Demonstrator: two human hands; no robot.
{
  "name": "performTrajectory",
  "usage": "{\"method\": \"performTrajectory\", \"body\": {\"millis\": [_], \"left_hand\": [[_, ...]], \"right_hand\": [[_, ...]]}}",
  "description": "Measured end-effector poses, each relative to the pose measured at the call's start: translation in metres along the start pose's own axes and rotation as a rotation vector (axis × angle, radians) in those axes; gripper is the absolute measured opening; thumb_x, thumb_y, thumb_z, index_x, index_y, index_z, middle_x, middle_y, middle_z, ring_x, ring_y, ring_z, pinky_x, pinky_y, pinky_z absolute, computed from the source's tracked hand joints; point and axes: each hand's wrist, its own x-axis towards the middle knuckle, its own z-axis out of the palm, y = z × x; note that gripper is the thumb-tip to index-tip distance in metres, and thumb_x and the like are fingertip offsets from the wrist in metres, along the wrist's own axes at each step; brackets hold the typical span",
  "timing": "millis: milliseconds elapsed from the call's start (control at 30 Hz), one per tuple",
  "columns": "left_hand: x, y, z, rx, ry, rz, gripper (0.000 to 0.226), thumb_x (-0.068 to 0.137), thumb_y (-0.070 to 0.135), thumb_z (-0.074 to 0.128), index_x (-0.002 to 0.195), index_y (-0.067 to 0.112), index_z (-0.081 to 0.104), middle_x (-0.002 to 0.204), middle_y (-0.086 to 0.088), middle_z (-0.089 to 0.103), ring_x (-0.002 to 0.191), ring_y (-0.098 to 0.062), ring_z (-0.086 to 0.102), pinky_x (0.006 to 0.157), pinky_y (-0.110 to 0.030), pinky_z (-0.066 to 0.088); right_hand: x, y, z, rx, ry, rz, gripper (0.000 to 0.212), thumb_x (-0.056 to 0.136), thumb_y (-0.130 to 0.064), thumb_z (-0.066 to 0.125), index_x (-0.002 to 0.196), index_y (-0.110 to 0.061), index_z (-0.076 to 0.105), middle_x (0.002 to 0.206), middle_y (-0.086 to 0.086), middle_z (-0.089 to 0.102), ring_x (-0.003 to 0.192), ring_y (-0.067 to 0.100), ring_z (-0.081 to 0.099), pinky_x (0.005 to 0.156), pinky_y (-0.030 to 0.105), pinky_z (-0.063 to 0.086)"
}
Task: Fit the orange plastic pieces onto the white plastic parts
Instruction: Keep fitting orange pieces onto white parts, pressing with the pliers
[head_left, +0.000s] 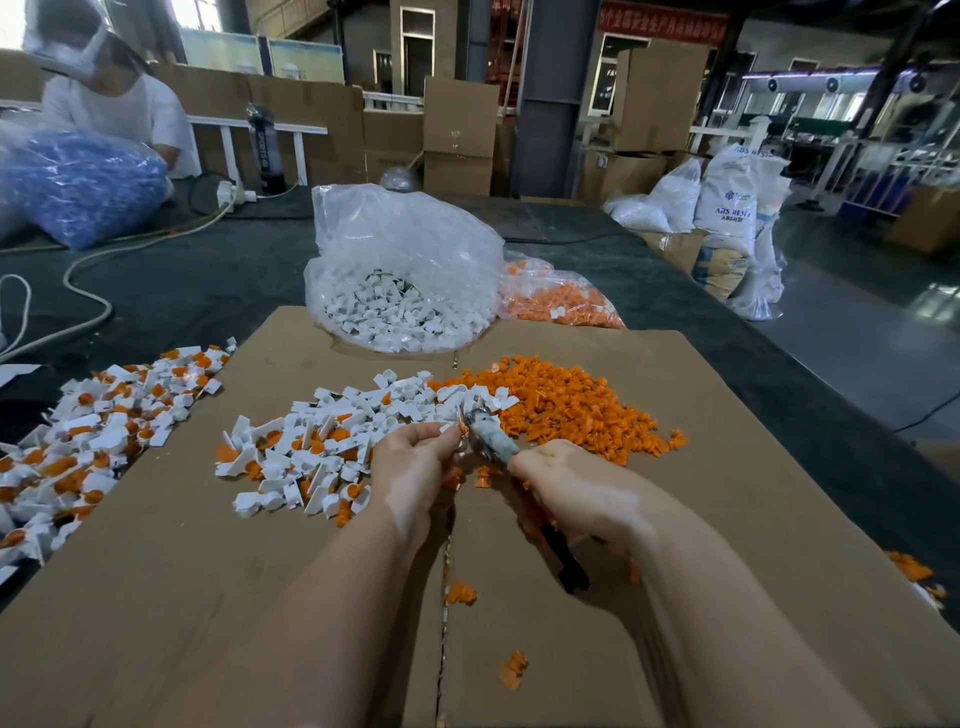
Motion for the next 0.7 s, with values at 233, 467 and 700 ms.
{"method": "performTrajectory", "body": {"millis": [233, 467, 700], "left_hand": [[0.002, 0.000, 0.001, 0.016, 0.008, -0.013, 0.002, 0.089, 0.007, 0.059, 0.089, 0.007, 0.061, 0.076, -0.005, 0.061, 0.064, -0.011, 0.054, 0.056, -0.020, 0.045], [-0.002, 0.003, 0.000, 0.015, -0.021, -0.018, 0.005, 0.090, 0.006, 0.057, 0.093, 0.004, 0.060, 0.075, -0.006, 0.061, 0.065, -0.012, 0.055, 0.061, -0.022, 0.047], [-0.006, 0.005, 0.000, 0.011, -0.036, -0.011, 0.009, 0.091, 0.007, 0.055, 0.097, 0.003, 0.060, 0.075, -0.007, 0.061, 0.065, -0.012, 0.055, 0.060, -0.023, 0.046]], "right_hand": [[0.000, 0.001, 0.002, -0.038, -0.001, -0.015, 0.026, 0.095, -0.027, 0.035, 0.075, -0.015, 0.048, 0.060, 0.000, 0.048, 0.056, 0.017, 0.047, 0.051, 0.024, 0.036], [0.007, 0.004, 0.012, -0.349, 0.163, -0.124, 0.031, 0.098, -0.044, 0.034, 0.072, -0.026, 0.035, 0.077, -0.007, 0.037, 0.063, 0.007, 0.037, 0.052, 0.024, 0.025], [0.013, 0.015, 0.021, -0.310, 0.253, -0.149, 0.027, 0.095, -0.047, 0.040, 0.084, -0.022, 0.044, 0.075, -0.006, 0.046, 0.063, 0.009, 0.042, 0.054, 0.026, 0.031]]}}
